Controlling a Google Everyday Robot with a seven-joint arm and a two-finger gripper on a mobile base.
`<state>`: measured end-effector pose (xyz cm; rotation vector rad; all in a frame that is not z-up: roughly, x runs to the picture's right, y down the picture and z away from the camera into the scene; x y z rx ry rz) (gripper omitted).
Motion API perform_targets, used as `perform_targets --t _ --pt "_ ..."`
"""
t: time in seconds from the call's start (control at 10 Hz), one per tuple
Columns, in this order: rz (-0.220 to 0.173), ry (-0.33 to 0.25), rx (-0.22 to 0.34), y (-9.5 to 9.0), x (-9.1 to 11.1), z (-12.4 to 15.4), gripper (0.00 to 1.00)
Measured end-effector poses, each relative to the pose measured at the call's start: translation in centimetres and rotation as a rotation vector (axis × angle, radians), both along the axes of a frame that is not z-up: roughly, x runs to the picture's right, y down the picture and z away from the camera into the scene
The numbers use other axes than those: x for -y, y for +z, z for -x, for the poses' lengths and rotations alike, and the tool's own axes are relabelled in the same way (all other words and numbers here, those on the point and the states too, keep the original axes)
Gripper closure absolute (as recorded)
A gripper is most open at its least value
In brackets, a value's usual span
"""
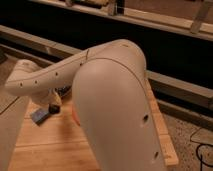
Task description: Place the eraser on the white sponge
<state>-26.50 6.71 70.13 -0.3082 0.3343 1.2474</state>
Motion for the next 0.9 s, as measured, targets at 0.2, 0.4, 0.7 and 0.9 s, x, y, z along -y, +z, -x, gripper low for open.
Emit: perform_targets --t 0.2,0.4,0.7,0.9 --pt "-0.038 -0.090 0.063 -2.1 1.2 2.0 1.00" --pt "-0.014 -0.219 0.182 -2.6 0.4 5.5 1.00" --pt "0.042 -0.340 0.337 -1.1 -0.6 9.0 1.00" --pt "0.072 -0.366 0.371 -0.1 -0.9 9.4 1.00"
